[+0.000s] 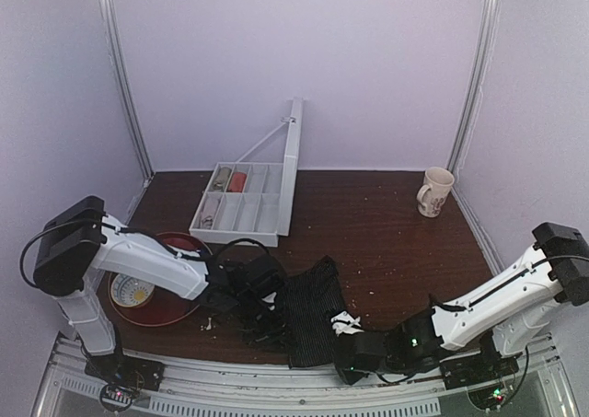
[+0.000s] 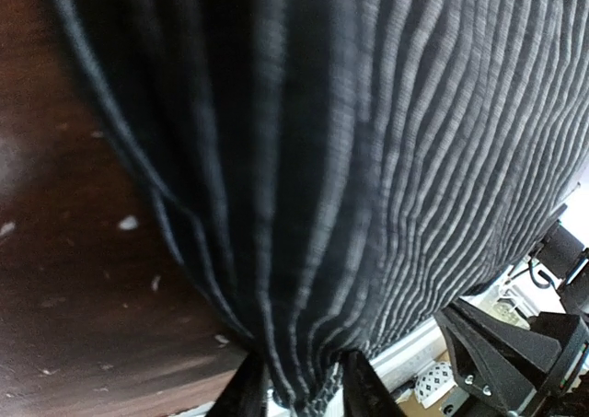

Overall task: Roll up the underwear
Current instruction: Pick up the underwear from the center of the board.

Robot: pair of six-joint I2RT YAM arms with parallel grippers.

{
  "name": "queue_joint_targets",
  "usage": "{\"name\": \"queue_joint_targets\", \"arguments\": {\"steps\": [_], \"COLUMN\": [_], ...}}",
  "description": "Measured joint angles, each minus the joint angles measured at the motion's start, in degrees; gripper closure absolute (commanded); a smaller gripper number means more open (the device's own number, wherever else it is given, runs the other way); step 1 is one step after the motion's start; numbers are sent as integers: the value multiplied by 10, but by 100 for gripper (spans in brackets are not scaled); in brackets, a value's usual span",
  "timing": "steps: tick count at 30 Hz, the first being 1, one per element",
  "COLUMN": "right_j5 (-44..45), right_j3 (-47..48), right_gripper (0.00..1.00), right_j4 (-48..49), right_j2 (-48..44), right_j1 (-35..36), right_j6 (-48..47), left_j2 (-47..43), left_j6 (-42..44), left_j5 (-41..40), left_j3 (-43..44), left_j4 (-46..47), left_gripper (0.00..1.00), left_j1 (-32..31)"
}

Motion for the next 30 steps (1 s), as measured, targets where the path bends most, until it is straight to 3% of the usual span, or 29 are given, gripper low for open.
{"name": "queue_joint_targets", "arguments": {"steps": [7, 9, 14, 16, 30], "right_j5": [1, 1, 1, 1, -5], "right_j3": [21, 23, 28, 31, 56], "right_gripper": [100, 100, 100, 100, 100], "right_j4": [14, 11, -8, -21, -12], "right_j2": [28, 28, 19, 15, 7], "right_j1": [0, 0, 0, 0, -9], "right_j6": [12, 12, 11, 10, -7], "left_j2": [3, 5, 11, 12, 12], "left_j6": [-2, -3, -9, -10, 8], "left_j5": [4, 6, 10, 11, 7], "left_j3": [5, 5, 5, 5, 32], "left_j4": [0, 1, 5, 6, -24], "left_gripper": [60, 66, 95, 100, 100], "left_j1": [0, 0, 0, 0, 0]}}
